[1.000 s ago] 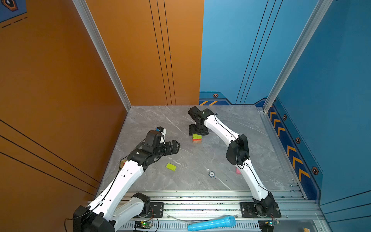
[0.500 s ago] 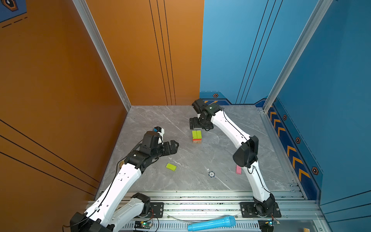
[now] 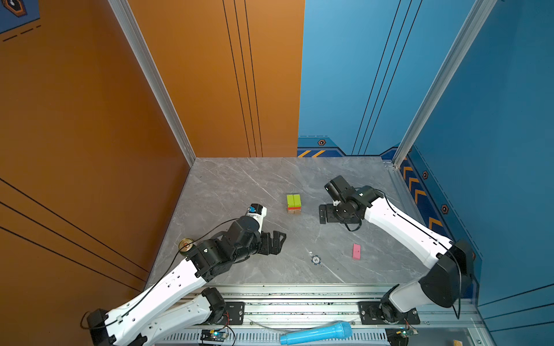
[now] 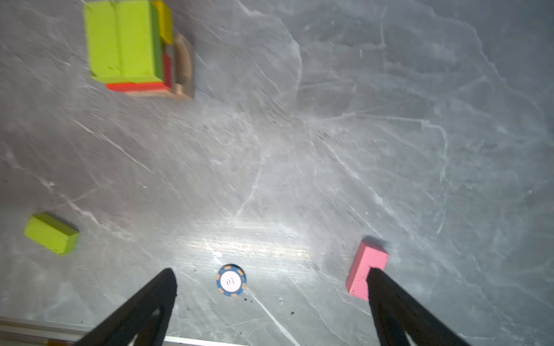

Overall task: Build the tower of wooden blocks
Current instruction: 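Open and raise the right gripper, moving it toward the pink block, then lower the right gripper over the pink block and close on it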

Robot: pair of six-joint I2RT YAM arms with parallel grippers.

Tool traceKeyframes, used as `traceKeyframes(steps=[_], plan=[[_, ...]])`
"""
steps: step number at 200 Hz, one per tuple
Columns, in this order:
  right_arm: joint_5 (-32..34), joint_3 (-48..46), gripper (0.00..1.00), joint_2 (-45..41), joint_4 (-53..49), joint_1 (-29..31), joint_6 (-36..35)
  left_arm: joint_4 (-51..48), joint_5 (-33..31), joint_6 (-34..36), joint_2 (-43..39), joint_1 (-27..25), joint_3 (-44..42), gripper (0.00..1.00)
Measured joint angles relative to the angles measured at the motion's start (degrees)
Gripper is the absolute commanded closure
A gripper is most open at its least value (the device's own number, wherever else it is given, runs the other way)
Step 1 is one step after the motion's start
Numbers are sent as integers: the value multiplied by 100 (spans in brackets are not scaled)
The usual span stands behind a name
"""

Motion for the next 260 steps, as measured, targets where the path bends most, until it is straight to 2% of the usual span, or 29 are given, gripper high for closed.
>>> traceKeyframes(steps=[41, 76, 149, 260], plan=[[11, -1631, 3, -1384, 348, -258, 136, 0, -1255, -573, 507, -1604, -173, 2], [9, -2583, 9, -2024, 555, -337, 295, 181, -1821, -846, 1141, -2269, -216, 2], [4, -3493, 5, -3025, 647, -566, 525, 605, -2024, -890, 2090, -2509, -63, 2], [-7, -3875, 5, -3060, 669, -629, 813, 922, -2022, -503, 2371, -2485, 55, 2]])
